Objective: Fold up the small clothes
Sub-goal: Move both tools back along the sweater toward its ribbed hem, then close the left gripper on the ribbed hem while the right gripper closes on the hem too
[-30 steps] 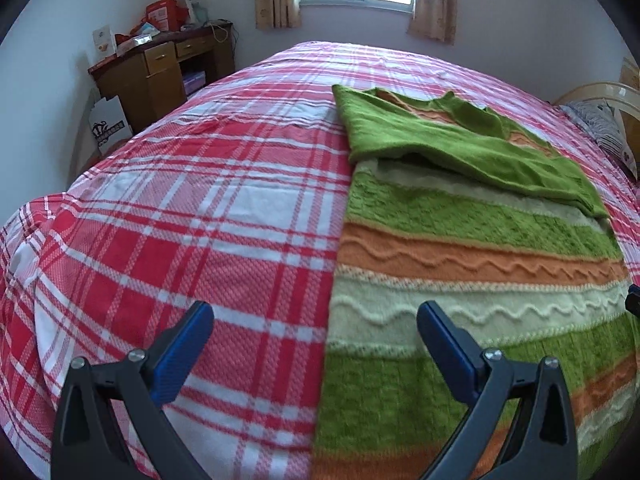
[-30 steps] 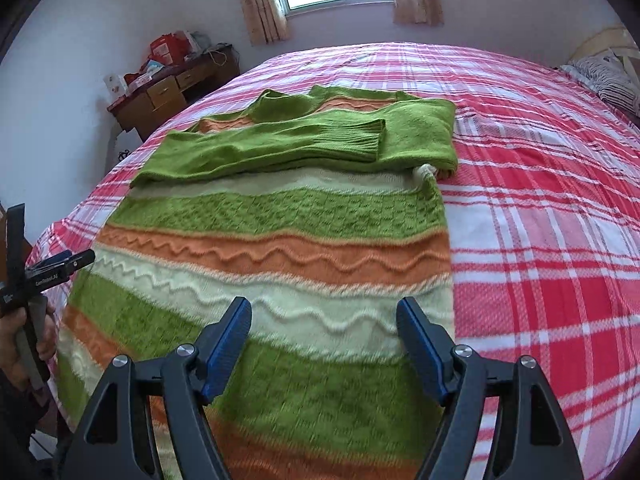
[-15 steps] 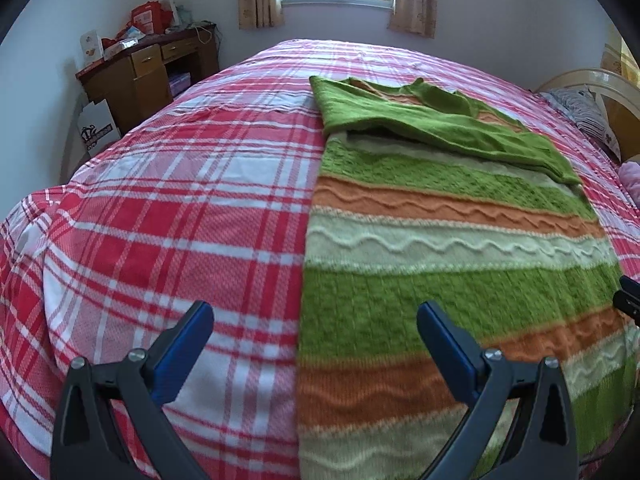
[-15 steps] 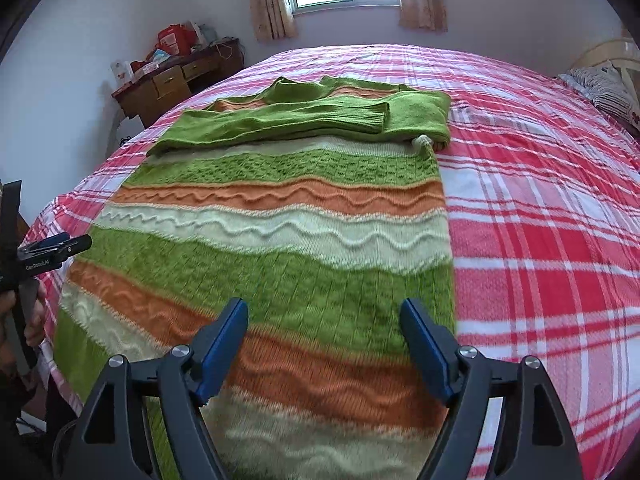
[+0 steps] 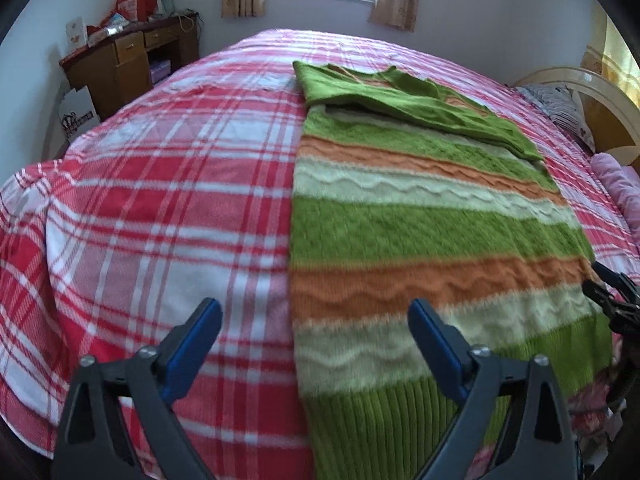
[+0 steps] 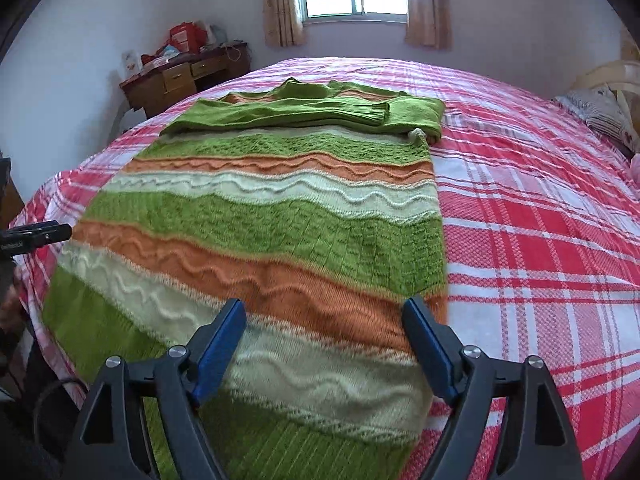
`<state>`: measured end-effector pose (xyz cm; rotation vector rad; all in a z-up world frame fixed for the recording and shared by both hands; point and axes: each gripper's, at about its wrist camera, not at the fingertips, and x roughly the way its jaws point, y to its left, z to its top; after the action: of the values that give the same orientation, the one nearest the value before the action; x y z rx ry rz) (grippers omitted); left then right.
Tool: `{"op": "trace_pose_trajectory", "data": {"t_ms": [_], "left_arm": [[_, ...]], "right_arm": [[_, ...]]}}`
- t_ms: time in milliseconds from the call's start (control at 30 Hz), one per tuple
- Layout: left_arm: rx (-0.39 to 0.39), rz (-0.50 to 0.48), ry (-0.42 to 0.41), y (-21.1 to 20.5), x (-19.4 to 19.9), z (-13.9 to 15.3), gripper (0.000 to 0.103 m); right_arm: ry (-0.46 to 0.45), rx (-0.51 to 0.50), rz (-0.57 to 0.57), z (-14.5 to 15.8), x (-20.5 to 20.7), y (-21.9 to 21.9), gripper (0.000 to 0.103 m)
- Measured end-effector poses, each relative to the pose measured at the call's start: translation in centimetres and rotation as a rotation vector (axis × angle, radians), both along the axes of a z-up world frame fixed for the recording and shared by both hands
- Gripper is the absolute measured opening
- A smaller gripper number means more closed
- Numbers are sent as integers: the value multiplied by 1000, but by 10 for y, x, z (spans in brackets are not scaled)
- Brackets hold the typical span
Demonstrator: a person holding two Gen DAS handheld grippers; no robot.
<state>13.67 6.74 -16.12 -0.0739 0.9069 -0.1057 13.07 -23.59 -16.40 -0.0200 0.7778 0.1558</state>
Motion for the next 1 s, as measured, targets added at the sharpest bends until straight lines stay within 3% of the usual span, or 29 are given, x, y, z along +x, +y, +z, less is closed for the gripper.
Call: {"op": "trace_pose_trajectory", "data": {"t_ms": [67, 333, 467, 567, 767, 800, 867, 1000], "left_arm": [[-10, -10, 9, 1, -8, -2, 84], [-83, -52, 107, 3, -40, -21, 64], [-117, -47, 116, 1, -47, -23, 58], [-184, -51, 138, 1, -50, -24, 54], [-172, -59, 157, -6, -53, -30, 53], [-166, -58, 153, -6, -54, -30, 48], [-134, -60, 140, -7, -54, -29, 11], [-174, -88, 121, -3, -54, -19, 8]], "right_arm": [[1, 14, -3, 1, -4, -1, 83], [-38, -14, 15, -1, -32, 5, 83], [-42, -12, 6, -1, -49, 4, 83], [-40, 10, 2, -1, -60, -2, 83], [-28, 72, -25, -4, -72, -18, 84], [-30, 84, -27, -4, -74, -20, 84], [-29, 84, -25, -4, -77, -20, 84], [-18, 97, -27, -2, -81, -23, 84]]}}
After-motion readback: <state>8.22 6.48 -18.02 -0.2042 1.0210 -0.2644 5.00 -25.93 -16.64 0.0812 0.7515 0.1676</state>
